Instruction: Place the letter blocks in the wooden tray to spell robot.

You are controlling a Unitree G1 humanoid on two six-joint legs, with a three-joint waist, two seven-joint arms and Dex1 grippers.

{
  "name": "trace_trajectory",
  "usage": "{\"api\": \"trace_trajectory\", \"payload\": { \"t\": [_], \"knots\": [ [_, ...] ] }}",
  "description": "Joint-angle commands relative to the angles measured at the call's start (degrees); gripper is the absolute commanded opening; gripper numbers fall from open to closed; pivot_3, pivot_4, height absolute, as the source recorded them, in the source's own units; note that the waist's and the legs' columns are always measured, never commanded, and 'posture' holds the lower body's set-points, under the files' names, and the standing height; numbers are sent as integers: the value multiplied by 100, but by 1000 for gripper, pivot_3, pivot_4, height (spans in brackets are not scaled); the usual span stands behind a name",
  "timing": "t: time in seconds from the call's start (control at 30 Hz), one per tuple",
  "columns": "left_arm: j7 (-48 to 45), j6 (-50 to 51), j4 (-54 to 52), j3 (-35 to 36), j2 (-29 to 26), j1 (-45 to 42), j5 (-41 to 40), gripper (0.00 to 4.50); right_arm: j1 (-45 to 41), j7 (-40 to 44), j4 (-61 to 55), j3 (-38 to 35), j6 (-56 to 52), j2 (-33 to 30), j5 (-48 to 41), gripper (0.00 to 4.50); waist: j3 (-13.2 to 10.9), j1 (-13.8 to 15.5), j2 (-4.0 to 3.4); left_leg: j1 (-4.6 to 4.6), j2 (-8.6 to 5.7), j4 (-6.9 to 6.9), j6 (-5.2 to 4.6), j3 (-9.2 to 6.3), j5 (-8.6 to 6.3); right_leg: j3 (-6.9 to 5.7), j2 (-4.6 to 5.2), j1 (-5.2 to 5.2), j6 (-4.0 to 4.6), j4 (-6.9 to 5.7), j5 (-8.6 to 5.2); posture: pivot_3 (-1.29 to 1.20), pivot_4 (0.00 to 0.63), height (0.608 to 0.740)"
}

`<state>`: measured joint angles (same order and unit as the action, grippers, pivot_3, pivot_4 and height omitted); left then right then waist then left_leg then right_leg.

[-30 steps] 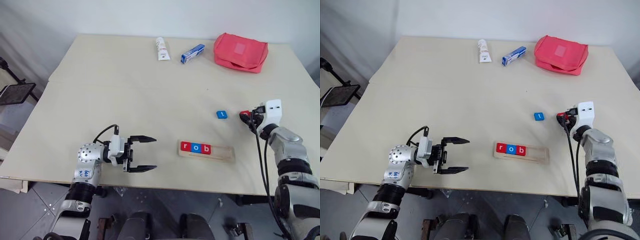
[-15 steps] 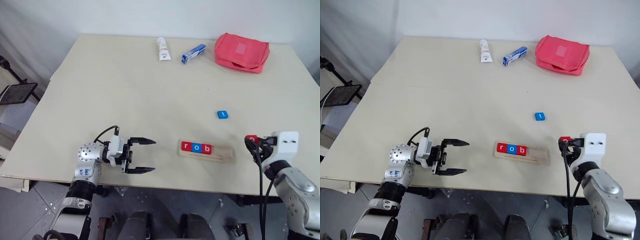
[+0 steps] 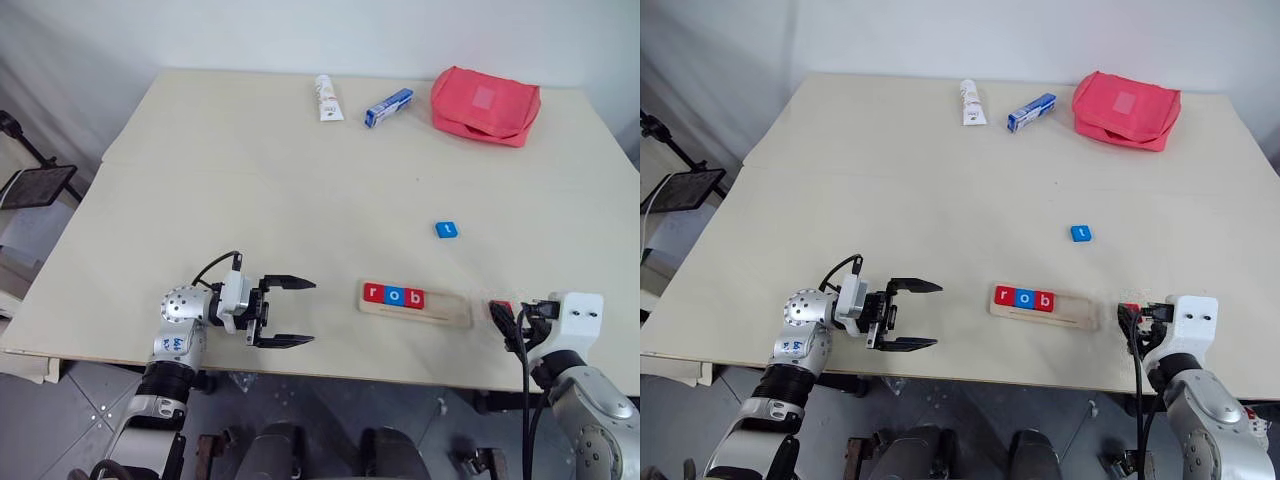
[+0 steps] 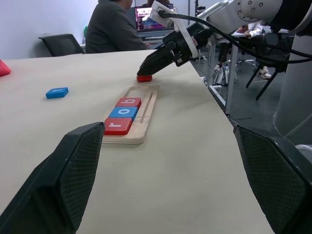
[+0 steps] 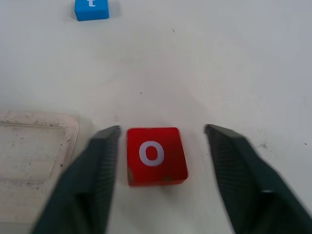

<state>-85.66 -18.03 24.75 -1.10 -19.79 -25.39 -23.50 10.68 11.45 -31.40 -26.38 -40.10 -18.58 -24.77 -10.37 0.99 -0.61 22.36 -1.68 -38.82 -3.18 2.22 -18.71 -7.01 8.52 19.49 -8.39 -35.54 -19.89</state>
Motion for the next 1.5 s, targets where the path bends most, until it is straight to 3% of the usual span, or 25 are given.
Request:
{"api": "trace_trajectory", "payload": {
  "t": [0.03, 0.2, 0.43, 0.7, 1.03, 1.27, 1.37, 1.5],
  "knots": [
    [33, -3, -191, -3, 21, 64, -102, 4500, 153, 182, -176, -143, 248, -60, -118, 4311, 0, 1, 0, 0, 0, 0, 0, 0, 0, 0, 0, 0, 0, 0, 0, 0, 150, 740],
    [42, -32, -163, 4, 24, 49, -96, 4500, 441, 974, -357, -227, 471, -618, -294, 4439, 0, 18, 0, 0, -3, 0, -2, 1, 0, 3, 0, -1, 0, 2, 0, 0, 150, 740],
    [28, -81, -12, 5, 53, -72, -74, 4500, 655, 3423, 397, -420, 1111, -2784, -332, 4439, -1, 36, 3, -1, -3, -3, -7, 6, 0, 2, 0, -9, 0, 11, 0, 0, 150, 740],
    [-37, -113, 43, 13, 45, -122, -73, 4500, -511, 5522, 2714, 533, 2723, -4370, 401, 4439, -3, 32, 6, 1, 0, -7, -10, 8, 1, -9, 1, -18, 0, 28, 0, 0, 150, 740],
    [-15, -67, -238, 25, -41, 91, -110, 4500, -2565, 7170, 4966, 2294, 4467, -4571, 1341, 4439, -3, 29, 6, 9, 4, -16, -10, 3, 1, -30, 3, -24, -4, 45, 2, 0, 150, 740],
    [114, 8, -517, 35, -96, 275, -126, 4500, -3615, 7550, 6385, 3077, 5445, -4381, 2013, 4439, -3, 31, 6, 12, 7, -20, -10, -1, 1, -37, 3, -25, -4, 47, 2, 0, 150, 740],
    [159, 17, -568, 47, -123, 317, -127, 4500, -3800, 7662, 6697, 3239, 5629, -4343, 2145, 3905, -3, 23, 6, 15, 7, -21, -10, -2, 1, -37, 3, -25, -4, 48, 2, 0, 150, 740],
    [197, 15, -586, 47, -138, 330, -124, 4500, -4036, 7656, 7040, 3340, 5768, -4279, 2240, 2604, -3, 19, 6, 14, 9, -23, -10, -3, 1, -40, 2, -27, -4, 47, 2, 0, 150, 740]
  ]
}}
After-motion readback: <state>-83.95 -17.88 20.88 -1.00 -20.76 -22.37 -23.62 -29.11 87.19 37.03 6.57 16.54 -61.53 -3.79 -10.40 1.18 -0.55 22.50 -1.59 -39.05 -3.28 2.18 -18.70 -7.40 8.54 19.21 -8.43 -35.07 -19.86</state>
